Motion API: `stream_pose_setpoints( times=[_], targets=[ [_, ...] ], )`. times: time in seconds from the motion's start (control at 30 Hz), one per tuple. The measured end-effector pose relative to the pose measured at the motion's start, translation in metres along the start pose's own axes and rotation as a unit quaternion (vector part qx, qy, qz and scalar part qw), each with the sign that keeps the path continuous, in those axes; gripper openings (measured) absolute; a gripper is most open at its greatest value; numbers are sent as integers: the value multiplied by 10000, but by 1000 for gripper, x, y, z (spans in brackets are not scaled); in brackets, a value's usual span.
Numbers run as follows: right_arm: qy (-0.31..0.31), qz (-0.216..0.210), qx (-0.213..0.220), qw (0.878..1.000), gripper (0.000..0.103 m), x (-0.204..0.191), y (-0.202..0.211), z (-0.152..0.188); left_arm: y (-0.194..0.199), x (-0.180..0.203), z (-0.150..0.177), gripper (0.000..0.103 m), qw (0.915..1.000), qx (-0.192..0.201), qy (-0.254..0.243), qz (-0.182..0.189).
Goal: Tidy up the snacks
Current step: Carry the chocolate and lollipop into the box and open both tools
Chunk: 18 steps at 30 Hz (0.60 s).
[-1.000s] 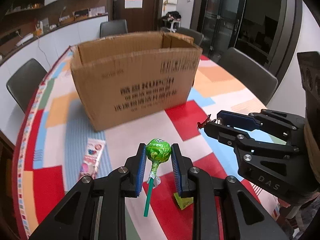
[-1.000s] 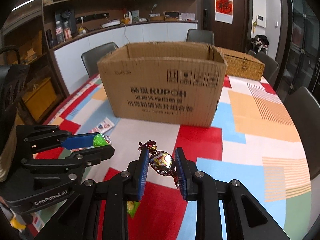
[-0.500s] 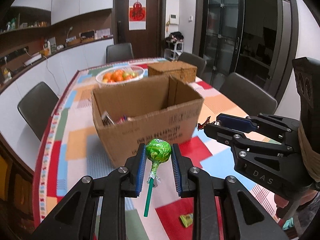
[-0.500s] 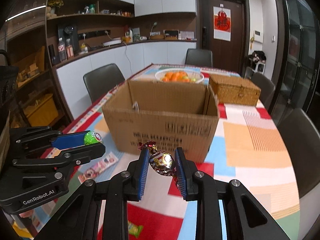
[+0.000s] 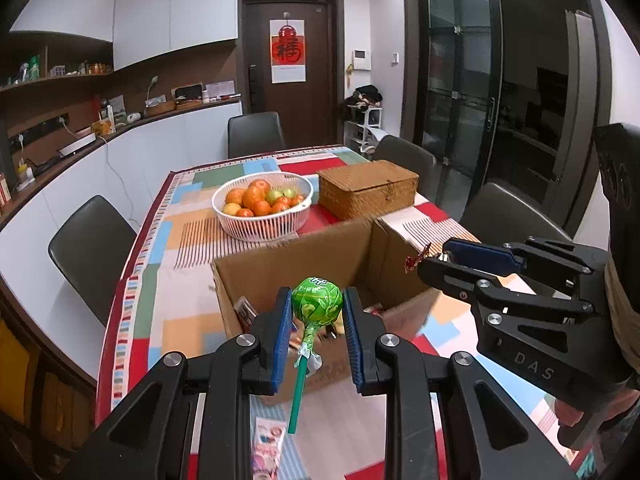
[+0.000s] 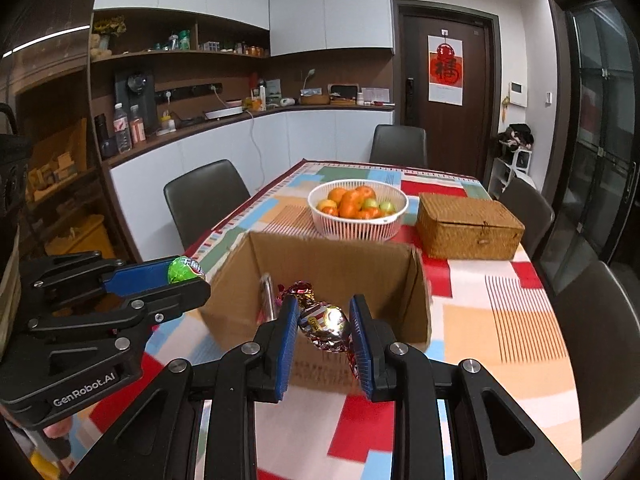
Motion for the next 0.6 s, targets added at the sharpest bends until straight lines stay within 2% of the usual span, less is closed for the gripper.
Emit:
stream_pose_setpoints(
  times=[0.23, 0.53, 0.57, 0.6],
  targets=[
    [-17, 33, -186, 9998, 28, 8, -31, -25, -29, -18, -21, 26, 9999, -101, 55, -65],
    [-4, 54, -446, 9990, 28, 15, -74, -34, -74, -30, -30, 26, 9991, -394, 95, 85],
    [-15, 55, -468, 9989, 28, 16, -79, -34, -78, -29, -30, 28, 9989, -443, 72, 100],
    [-18, 42, -492, 9988, 28, 18, -84, -35, -80, -29, -30, 39, 9988, -481, 45, 74]
  ],
)
Point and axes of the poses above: each gripper's, at about its wrist camera, not at the fingertips, and y roughly against the way its jaws point, x to its right, z to its underside, the point moved 3 cm from there along -y, roughly the way its jaws point, and after that the axes turned 3 degrees about -y, right-handed, at the moved point
